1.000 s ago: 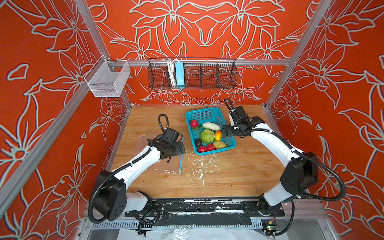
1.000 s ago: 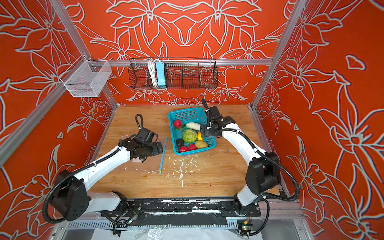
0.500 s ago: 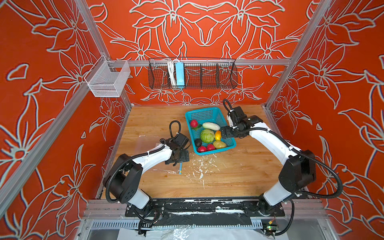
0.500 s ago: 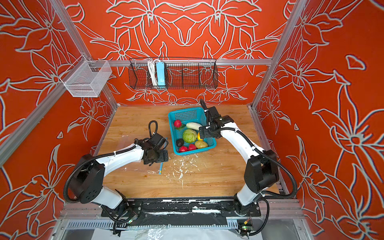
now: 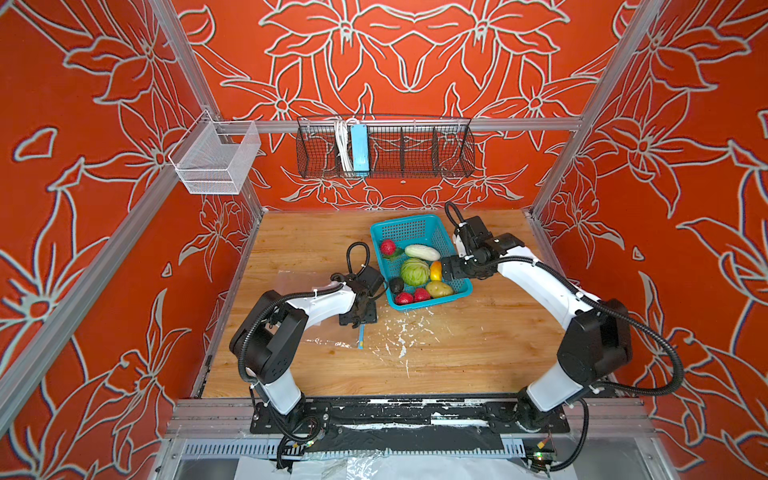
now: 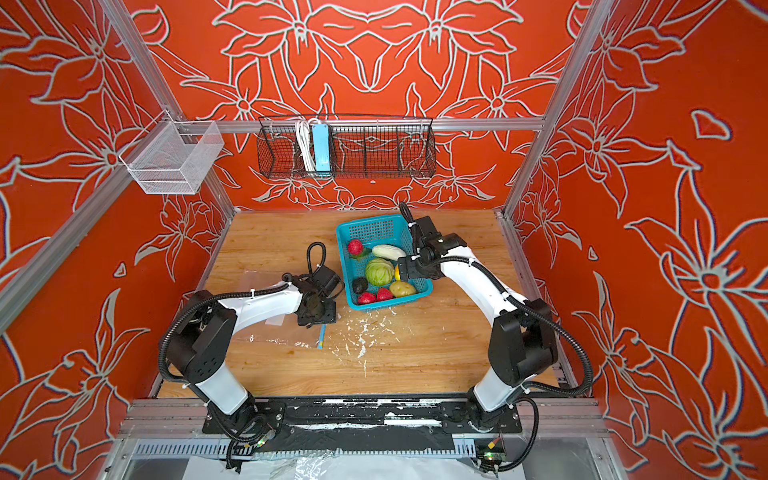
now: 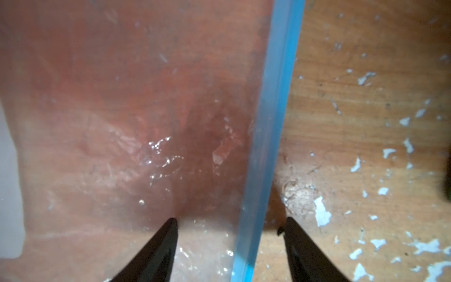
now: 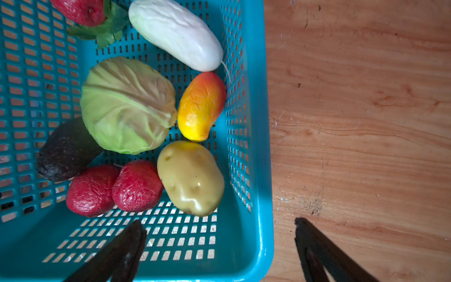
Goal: Place the food in the zip-top bag and seal the zipper
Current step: 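Move the left gripper to the blue zipper while the right reaches over the basket, then pinch the blue zipper with the left gripper while the right nears the radish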
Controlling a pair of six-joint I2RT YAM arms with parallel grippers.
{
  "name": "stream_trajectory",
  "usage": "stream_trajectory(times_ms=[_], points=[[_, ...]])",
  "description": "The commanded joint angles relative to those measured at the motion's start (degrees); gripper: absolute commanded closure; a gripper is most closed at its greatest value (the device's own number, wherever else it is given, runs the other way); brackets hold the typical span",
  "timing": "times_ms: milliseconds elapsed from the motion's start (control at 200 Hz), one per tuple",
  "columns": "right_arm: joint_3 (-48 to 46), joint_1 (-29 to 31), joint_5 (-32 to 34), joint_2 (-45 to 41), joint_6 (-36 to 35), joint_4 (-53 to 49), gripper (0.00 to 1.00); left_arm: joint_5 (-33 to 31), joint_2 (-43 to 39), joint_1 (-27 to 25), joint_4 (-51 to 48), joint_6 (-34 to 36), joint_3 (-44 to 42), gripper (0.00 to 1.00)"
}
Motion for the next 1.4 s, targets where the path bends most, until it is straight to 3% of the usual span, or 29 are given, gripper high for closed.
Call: stream_trajectory(times_ms=[0, 145, 280, 611, 816, 1111, 1396], points=[[-0.8, 0.4, -1.0, -1.0, 0.2, 0.0, 0.02, -2.3, 0.1, -0.2, -1.0, -0.8, 0.6, 0.58], [-1.2, 0.4, -0.7, -1.3, 0.8, 0.4, 0.02, -4.0, 0.0, -0.2, -1.7, -1.6, 0.6, 0.91], [-1.0, 0.4, -1.0, -1.3, 0.9, 0.4, 0.02, -4.8, 0.4, -0.2, -2.0, -1.8, 0.7, 1.00], [-3.4, 0.4, 1.1, -5.6, 5.4, 1.4, 0.02, -6.1, -4.1, -0.2, -4.3, -3.3, 1.4, 1.00], [-6.1, 0.3, -1.5, -10.9, 7.6, 5.2, 0.02, -7.5, -8.8, -0.2, -7.4, -2.8, 3.5, 1.00], [-2.3, 0.7, -6.1, -6.7, 9.4, 2.0, 0.02, -7.7, -13.9, -0.2, -6.4, -1.9, 2.8, 1.00], [2.0, 3.6, -6.1, -1.9, 11.5, 0.9, 0.04, -7.1, -16.5, -0.2, -5.7, -0.1, 2.5, 1.00]])
